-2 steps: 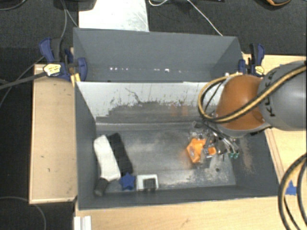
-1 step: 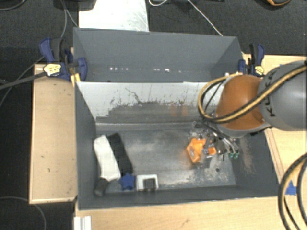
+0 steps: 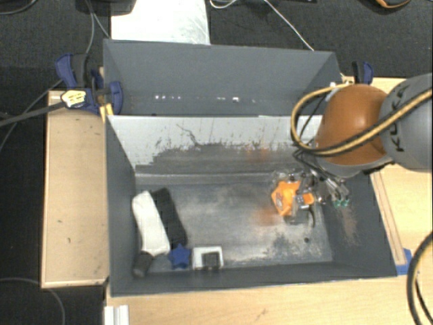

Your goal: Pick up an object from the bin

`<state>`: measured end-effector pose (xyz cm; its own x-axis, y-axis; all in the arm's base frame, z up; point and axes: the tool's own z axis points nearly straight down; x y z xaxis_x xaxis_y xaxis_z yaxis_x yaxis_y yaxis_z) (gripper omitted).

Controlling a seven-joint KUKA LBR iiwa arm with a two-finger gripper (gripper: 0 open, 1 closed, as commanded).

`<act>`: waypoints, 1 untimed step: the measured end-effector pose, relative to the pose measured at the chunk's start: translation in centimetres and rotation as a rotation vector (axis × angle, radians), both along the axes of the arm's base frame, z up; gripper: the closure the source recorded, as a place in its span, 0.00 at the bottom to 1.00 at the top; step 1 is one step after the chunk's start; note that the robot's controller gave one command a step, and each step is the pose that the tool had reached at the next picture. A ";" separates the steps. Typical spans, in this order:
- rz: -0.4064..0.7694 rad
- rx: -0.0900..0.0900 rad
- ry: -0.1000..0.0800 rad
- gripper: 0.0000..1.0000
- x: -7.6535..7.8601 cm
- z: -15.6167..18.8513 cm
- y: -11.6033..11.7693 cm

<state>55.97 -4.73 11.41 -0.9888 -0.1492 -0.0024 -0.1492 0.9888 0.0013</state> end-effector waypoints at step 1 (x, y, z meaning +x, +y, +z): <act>-0.001 0.000 0.000 1.00 0.0 0.0 0.0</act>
Offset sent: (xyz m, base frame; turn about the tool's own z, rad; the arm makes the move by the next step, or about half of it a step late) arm -0.0112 0.0095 0.1389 -0.0174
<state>55.97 -4.73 11.41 -0.9889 -0.1483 -0.0024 -0.1483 0.9889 0.0015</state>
